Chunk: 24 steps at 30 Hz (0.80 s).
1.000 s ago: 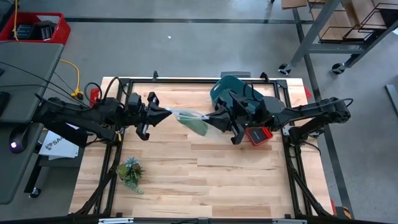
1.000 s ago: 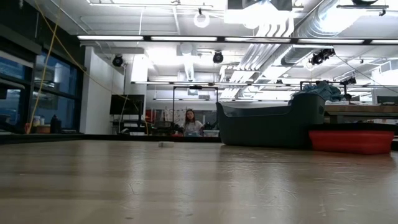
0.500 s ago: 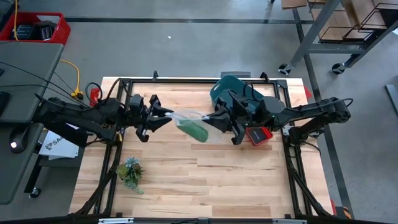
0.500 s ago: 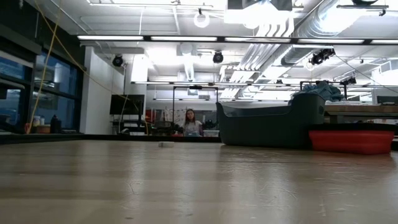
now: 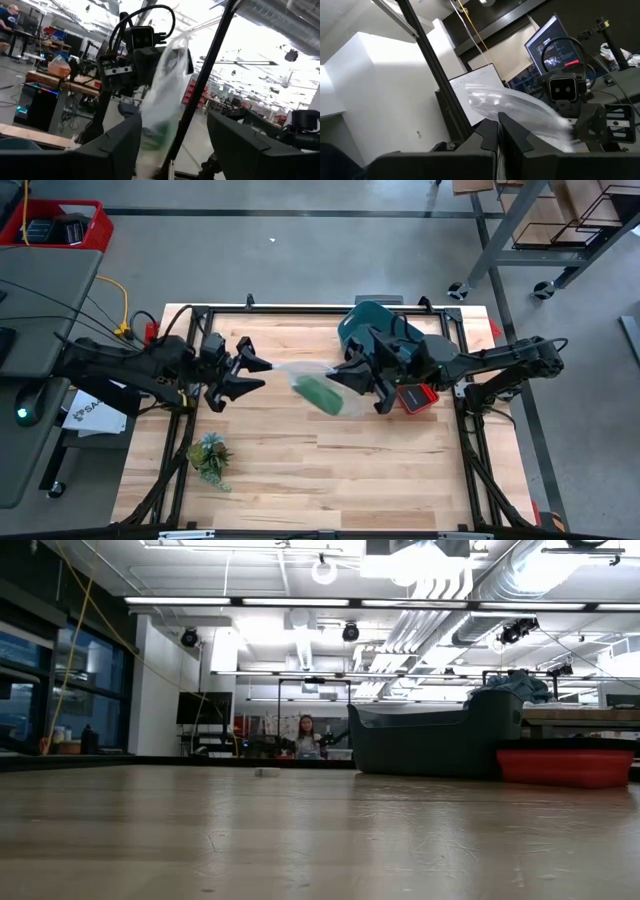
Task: Roll bandage
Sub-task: Close the transparent zip bag
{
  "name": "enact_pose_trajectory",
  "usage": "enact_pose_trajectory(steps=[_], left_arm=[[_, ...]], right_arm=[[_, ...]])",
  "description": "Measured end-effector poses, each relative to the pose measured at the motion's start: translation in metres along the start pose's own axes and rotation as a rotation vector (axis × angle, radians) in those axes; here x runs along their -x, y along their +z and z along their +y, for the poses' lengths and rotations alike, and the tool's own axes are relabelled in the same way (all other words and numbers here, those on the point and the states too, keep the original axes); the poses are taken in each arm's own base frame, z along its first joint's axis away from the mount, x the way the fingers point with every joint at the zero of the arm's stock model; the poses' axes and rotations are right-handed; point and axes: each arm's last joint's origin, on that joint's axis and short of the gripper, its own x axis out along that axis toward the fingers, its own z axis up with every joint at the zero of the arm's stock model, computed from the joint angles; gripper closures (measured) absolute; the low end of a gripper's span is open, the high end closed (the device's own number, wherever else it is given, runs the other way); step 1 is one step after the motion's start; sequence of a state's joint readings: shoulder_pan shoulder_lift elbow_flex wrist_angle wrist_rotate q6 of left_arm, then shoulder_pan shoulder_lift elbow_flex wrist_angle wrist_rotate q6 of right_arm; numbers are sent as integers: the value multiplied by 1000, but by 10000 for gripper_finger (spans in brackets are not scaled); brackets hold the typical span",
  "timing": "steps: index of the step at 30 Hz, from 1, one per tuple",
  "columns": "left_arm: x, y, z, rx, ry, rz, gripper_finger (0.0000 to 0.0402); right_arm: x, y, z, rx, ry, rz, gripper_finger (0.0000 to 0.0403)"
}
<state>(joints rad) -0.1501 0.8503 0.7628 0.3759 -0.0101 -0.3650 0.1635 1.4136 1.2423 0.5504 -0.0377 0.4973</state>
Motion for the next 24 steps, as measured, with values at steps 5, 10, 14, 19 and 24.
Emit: enact_pose_trajectory(steps=[5,10,14,19,24], left_arm=[[3,2,-1,-1,0,-10,178],[-8,-9,5,-20,65,31,178],[-14,-13,7,-29,88,12,178],[-22,-14,7,-26,35,-27,178],[-28,-22,9,16,27,2,178]], right_arm=[[0,1,0,0,6,-9,403],[0,4,2,2,23,-39,403],[0,5,3,2,30,-52,403],[0,5,3,5,29,-51,403],[0,5,3,7,29,-51,403]])
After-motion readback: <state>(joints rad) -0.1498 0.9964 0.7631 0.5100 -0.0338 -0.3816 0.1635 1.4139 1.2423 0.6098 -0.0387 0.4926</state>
